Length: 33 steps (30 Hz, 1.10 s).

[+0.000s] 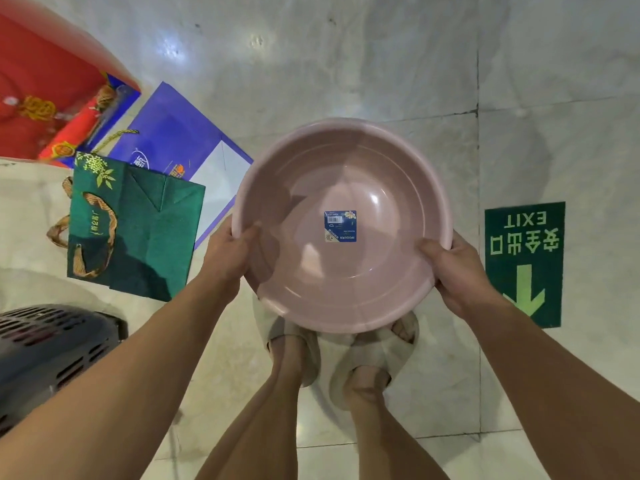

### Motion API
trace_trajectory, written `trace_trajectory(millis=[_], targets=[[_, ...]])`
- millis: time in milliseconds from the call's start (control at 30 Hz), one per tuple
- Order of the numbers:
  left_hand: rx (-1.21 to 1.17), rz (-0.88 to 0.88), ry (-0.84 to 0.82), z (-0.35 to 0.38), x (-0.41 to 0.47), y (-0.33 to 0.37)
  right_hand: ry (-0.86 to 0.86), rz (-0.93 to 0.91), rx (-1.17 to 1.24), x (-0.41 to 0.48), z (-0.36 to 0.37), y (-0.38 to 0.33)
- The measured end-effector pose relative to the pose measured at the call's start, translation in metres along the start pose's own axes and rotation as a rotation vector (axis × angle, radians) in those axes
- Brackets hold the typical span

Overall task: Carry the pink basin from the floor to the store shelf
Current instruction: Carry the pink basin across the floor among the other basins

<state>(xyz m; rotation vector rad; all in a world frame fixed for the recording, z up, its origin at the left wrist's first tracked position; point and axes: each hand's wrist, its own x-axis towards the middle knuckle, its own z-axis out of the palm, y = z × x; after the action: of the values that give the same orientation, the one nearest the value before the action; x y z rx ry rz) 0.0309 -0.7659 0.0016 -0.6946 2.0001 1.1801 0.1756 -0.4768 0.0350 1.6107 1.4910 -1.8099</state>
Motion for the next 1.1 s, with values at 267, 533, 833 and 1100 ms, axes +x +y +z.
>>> trace_trajectory(millis=[267,533,833,1100], targets=[[-0.135,-0.019,-0.176,-0.004,0.006,-0.004,-0.110,0.017,0.057,0.014,-0.004,0.006],[-0.192,-0.003,-0.172,-0.029,-0.041,0.034,-0.036,-0.006,0.134,-0.035,-0.016,-0.018],[-0.248,0.098,-0.257,-0.089,-0.189,0.156,-0.011,-0.137,0.170,-0.208,-0.059,-0.131],[-0.323,0.258,-0.285,-0.142,-0.356,0.303,-0.008,-0.268,0.217,-0.398,-0.104,-0.257]])
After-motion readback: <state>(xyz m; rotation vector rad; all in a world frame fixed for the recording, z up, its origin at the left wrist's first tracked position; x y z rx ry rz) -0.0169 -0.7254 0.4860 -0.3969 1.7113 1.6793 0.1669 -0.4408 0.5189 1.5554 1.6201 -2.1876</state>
